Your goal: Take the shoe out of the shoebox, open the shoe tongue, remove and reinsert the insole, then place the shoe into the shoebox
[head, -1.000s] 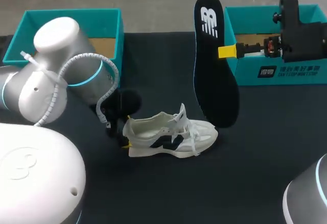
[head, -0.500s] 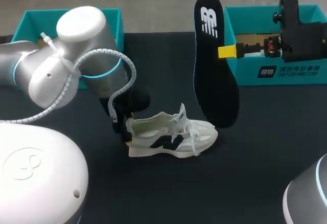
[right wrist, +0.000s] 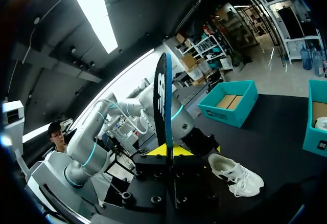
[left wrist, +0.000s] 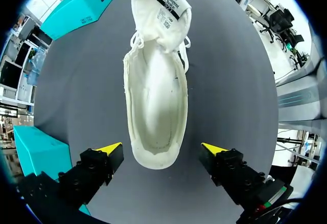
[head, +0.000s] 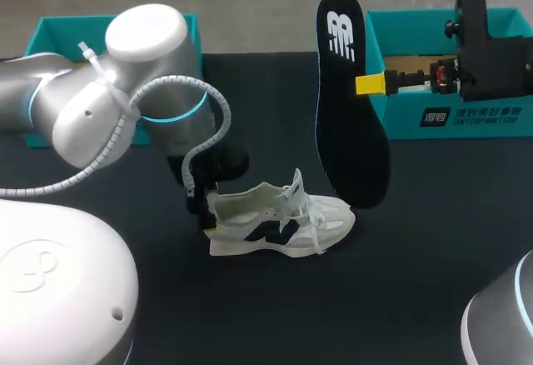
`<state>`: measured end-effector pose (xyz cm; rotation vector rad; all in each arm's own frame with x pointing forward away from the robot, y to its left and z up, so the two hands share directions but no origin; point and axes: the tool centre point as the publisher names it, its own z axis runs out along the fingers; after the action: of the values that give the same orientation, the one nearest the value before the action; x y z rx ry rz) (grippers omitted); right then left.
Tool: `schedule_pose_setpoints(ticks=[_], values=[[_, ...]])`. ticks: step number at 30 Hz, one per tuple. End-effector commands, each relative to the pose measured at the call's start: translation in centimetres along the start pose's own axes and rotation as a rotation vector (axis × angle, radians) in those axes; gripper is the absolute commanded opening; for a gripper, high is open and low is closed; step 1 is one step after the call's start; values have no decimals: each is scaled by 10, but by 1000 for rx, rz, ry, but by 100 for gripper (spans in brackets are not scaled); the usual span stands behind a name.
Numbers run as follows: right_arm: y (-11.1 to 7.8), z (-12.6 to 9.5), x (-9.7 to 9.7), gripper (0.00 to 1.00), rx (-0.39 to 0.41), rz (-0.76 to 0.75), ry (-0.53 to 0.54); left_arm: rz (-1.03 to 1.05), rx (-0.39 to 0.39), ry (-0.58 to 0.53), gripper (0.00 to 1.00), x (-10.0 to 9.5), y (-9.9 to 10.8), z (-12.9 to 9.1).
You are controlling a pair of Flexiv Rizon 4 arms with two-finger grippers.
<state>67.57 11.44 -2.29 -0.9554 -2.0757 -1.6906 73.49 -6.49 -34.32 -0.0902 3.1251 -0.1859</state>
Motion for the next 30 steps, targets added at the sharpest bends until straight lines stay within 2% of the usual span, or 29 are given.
schedule_pose_setpoints(ticks=[1,14,19,30], values=[[0,2,-1,0,2,2,-1,0,-1,-2,100,1,0,0],[0,2,-1,0,2,2,-1,28,4,-7,100,-4,-3,-5],[0,2,-1,0,2,2,-1,54,42,9,100,-9,-8,-9],[0,2,-1,0,2,2,-1,117,67,2,100,-26,-36,-16]])
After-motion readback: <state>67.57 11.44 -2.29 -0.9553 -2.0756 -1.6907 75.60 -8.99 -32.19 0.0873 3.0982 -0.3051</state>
